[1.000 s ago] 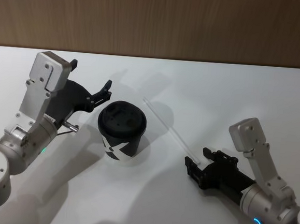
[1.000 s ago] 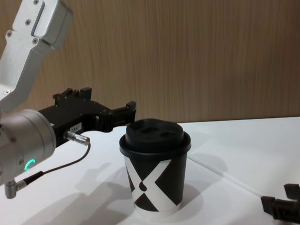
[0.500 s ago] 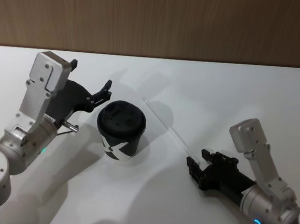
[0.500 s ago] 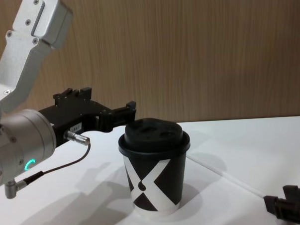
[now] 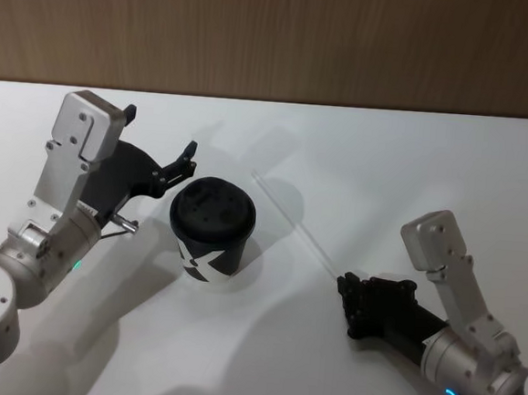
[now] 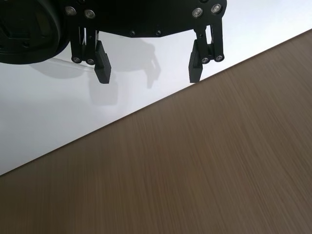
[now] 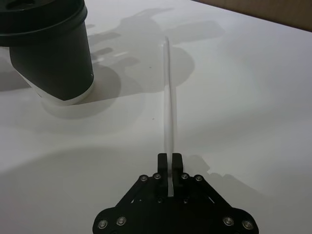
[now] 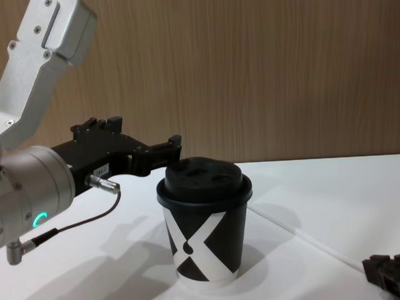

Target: Pick up the straw with one hand, pass it to the other hand, and insert it into the cup.

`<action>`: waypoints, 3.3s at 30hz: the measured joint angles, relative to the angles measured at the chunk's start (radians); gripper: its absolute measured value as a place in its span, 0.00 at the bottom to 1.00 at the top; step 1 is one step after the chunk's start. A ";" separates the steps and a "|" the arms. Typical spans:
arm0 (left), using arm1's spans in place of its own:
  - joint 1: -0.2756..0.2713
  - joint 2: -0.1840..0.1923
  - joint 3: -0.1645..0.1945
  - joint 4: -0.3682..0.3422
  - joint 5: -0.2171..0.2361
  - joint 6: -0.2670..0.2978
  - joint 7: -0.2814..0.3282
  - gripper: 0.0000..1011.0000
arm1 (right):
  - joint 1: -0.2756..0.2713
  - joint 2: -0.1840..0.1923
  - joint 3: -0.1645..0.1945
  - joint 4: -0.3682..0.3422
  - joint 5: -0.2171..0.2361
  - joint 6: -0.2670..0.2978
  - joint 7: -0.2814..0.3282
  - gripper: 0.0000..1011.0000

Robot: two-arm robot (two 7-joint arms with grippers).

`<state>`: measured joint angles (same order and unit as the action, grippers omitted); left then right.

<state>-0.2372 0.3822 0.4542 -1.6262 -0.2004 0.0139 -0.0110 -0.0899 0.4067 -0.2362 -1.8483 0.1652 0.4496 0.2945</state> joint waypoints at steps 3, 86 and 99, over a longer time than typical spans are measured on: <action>0.000 0.000 0.000 0.000 0.000 0.000 0.000 0.99 | -0.001 0.000 -0.001 -0.002 0.000 0.000 0.002 0.05; -0.019 0.028 -0.106 -0.149 -0.367 0.065 -0.333 0.99 | 0.012 -0.123 0.136 -0.151 0.279 -0.299 0.049 0.00; -0.055 0.011 -0.146 -0.171 -0.539 0.116 -0.416 0.99 | 0.024 -0.100 0.106 -0.142 0.277 -0.346 0.092 0.00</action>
<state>-0.2922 0.3929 0.3083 -1.7971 -0.7389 0.1298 -0.4274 -0.0662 0.3068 -0.1304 -1.9903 0.4426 0.1036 0.3860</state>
